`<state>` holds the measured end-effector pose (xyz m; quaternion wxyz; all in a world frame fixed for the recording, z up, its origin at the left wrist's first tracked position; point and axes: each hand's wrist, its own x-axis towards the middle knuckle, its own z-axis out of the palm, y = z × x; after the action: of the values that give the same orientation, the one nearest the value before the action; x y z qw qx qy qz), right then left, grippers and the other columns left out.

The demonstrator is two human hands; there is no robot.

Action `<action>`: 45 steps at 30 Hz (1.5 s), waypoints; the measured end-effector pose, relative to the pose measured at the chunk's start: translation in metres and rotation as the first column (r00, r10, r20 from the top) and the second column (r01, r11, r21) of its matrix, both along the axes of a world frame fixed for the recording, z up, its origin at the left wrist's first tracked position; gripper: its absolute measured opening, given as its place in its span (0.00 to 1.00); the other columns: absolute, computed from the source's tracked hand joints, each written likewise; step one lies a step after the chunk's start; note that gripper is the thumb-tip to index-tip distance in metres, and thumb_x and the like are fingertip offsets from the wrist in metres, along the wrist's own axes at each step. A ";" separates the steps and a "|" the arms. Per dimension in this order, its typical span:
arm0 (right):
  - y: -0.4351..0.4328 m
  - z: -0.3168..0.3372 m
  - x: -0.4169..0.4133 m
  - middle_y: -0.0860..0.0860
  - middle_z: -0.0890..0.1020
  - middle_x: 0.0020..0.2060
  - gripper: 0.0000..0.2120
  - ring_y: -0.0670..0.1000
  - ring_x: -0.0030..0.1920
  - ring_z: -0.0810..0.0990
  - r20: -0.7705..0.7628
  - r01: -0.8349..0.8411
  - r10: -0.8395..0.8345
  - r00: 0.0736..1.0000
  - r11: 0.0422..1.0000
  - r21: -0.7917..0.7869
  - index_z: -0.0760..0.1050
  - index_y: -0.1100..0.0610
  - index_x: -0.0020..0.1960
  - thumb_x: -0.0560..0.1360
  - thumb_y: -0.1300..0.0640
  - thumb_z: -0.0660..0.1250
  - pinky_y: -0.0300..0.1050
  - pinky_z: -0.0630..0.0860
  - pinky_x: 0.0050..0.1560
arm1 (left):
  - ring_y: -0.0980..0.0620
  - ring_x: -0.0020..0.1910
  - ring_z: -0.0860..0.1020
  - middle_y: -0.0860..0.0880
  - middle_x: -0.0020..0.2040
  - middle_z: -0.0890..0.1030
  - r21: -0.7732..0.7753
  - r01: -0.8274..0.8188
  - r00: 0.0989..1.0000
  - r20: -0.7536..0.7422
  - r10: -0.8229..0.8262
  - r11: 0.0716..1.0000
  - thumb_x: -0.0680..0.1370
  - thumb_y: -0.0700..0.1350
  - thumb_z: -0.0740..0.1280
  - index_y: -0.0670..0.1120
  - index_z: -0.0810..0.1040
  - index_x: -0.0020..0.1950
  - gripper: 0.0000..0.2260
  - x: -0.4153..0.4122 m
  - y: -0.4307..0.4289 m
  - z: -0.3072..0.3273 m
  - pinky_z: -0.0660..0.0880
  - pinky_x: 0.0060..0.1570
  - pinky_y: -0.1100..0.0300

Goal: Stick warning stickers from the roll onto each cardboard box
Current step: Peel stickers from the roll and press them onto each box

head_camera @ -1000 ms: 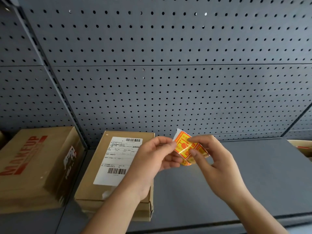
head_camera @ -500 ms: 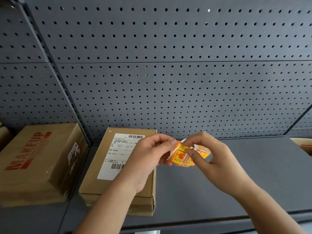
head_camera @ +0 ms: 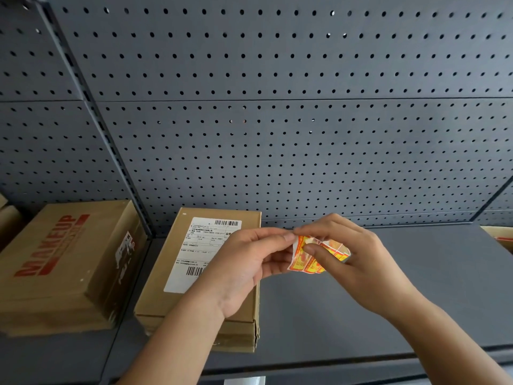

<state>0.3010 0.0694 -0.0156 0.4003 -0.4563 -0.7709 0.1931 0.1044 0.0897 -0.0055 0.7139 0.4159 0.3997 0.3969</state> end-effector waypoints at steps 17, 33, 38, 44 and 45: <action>-0.001 0.010 -0.002 0.39 0.82 0.48 0.14 0.46 0.53 0.80 -0.022 0.032 -0.034 0.999 0.993 -0.116 0.79 0.42 0.52 0.76 0.61 0.73 0.33 0.74 0.53 | 0.46 0.45 0.82 0.40 0.45 0.85 0.035 -0.007 1.000 -0.028 0.008 0.999 0.77 0.41 0.71 0.43 0.87 0.44 0.05 0.007 -0.002 0.000 0.80 0.49 0.57; -0.001 0.009 -0.003 0.43 0.81 0.46 0.06 0.46 0.49 0.81 -0.012 0.039 -0.038 0.999 0.994 0.106 0.80 0.50 0.47 0.75 0.61 0.71 0.35 0.75 0.48 | 0.49 0.41 0.81 0.42 0.42 0.84 0.012 -0.022 1.000 0.020 0.022 1.000 0.79 0.39 0.68 0.44 0.85 0.42 0.08 0.010 0.000 -0.002 0.79 0.41 0.62; -0.006 0.013 0.003 0.44 0.82 0.53 0.04 0.46 0.57 0.81 -0.078 0.080 -0.071 0.994 0.989 0.125 0.80 0.52 0.46 0.76 0.61 0.71 0.35 0.74 0.56 | 0.52 0.34 0.77 0.42 0.40 0.79 -0.010 -0.138 0.990 0.028 0.138 0.990 0.79 0.38 0.68 0.41 0.83 0.44 0.06 0.011 0.005 -0.004 0.78 0.35 0.62; -0.020 0.020 0.011 0.48 0.86 0.49 0.01 0.54 0.60 0.83 -0.316 0.066 -0.044 0.948 0.996 0.060 0.77 0.47 0.48 0.78 0.52 0.67 0.59 0.76 0.62 | 0.53 0.33 0.76 0.46 0.35 0.80 0.080 -0.182 0.976 -0.109 0.190 0.980 0.80 0.38 0.67 0.39 0.81 0.46 0.05 0.011 0.009 -0.006 0.76 0.36 0.61; -0.022 0.023 0.012 0.49 0.86 0.49 0.01 0.55 0.58 0.84 -0.349 0.077 -0.047 0.936 0.994 0.073 0.77 0.47 0.48 0.77 0.52 0.67 0.60 0.77 0.61 | 0.53 0.33 0.76 0.47 0.35 0.80 0.112 -0.183 0.966 -0.164 0.200 0.977 0.80 0.39 0.67 0.39 0.81 0.47 0.05 0.011 0.009 -0.006 0.76 0.36 0.61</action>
<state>0.3131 0.0471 0.0070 0.5548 -0.4216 -0.6812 0.2244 0.1159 0.0988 -0.0116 0.6135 0.4423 0.4796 0.4450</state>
